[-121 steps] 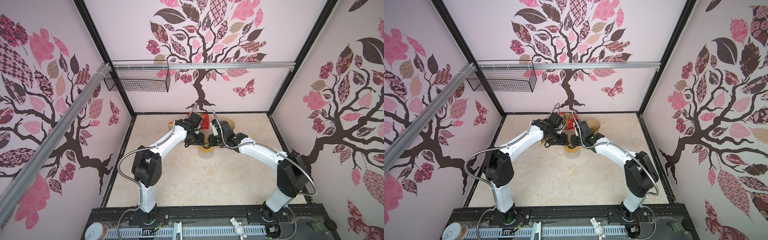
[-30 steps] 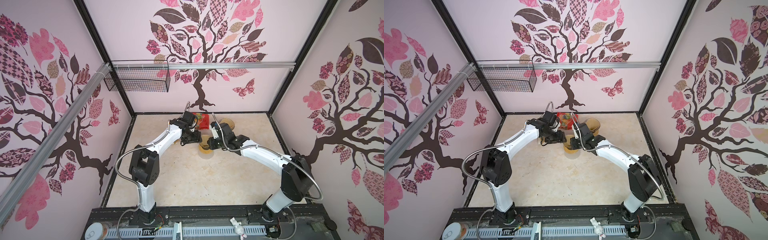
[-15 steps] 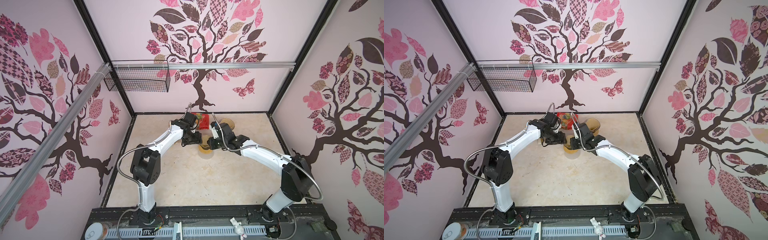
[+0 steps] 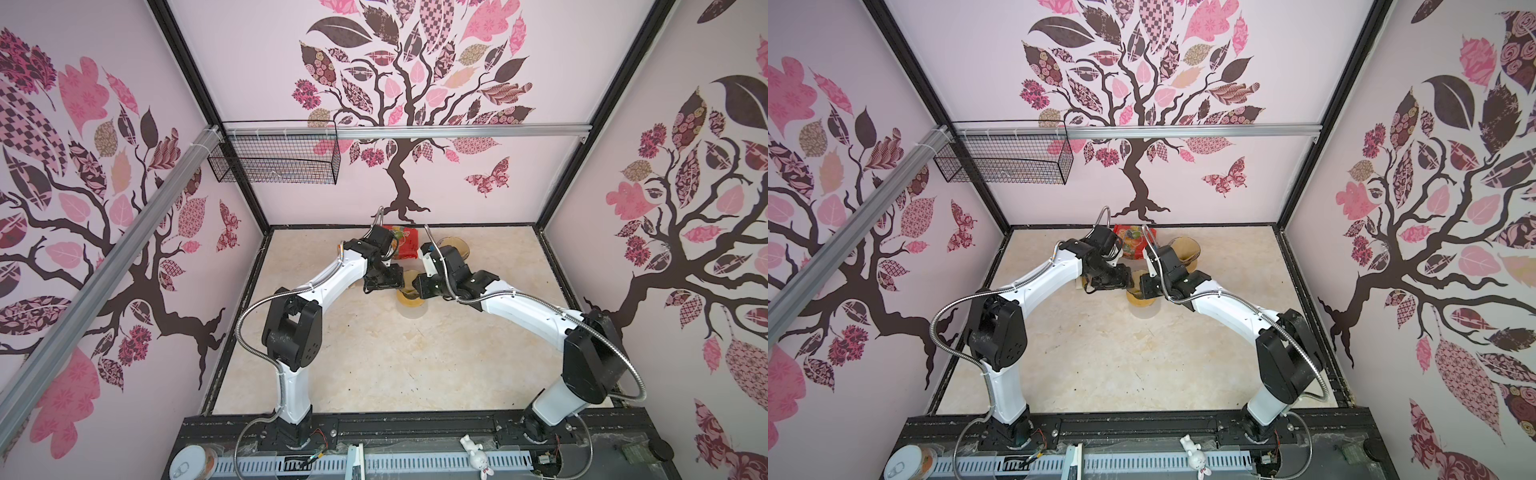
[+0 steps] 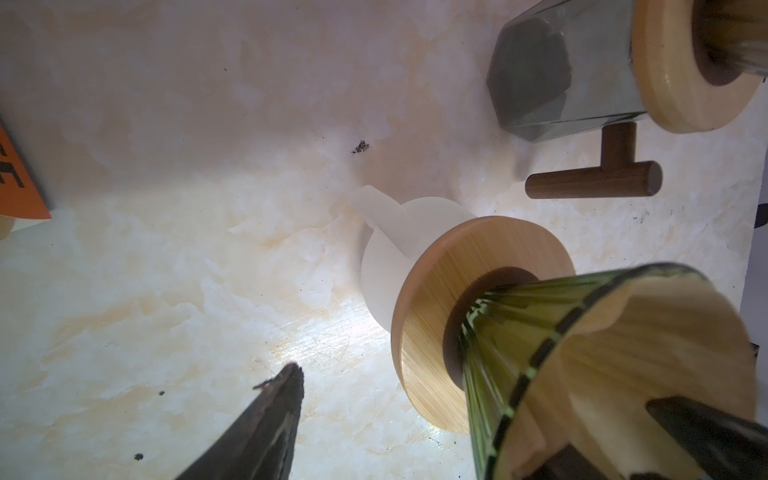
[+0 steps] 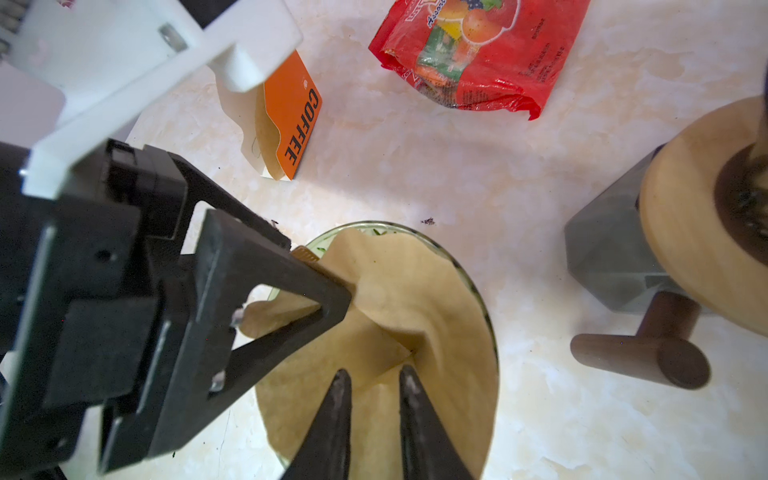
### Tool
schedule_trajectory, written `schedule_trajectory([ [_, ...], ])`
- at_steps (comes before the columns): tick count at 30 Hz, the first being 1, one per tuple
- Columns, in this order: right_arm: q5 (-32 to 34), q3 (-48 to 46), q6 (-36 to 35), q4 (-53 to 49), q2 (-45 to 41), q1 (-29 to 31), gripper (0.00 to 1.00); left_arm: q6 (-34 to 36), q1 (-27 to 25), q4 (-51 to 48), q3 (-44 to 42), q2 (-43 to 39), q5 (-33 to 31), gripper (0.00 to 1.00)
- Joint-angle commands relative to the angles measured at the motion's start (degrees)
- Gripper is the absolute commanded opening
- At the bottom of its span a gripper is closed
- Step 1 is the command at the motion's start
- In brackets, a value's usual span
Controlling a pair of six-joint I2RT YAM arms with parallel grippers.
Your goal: Place the coffee filter in the dripper
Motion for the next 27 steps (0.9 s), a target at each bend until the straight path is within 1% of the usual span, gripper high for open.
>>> schedule_trajectory([
  [1,-0.3,-0.7,-0.7,0.7,-2.1,0.3,0.24,0.7,0.0,-0.1,0.5,0.3,-1.0,0.70],
  [6,-0.2,-0.5,-0.6,0.6,-1.7,0.2,0.24,0.5,0.2,0.4,0.2,-0.8,0.2,0.70],
  [15,-0.2,-0.3,-0.6,0.1,-0.5,0.3,0.24,-0.6,1.3,2.3,-1.0,-2.7,4.2,0.70],
  [27,-0.4,0.1,-0.8,-0.3,0.3,0.2,0.24,-1.1,1.6,3.2,-1.4,-3.5,6.3,0.70],
])
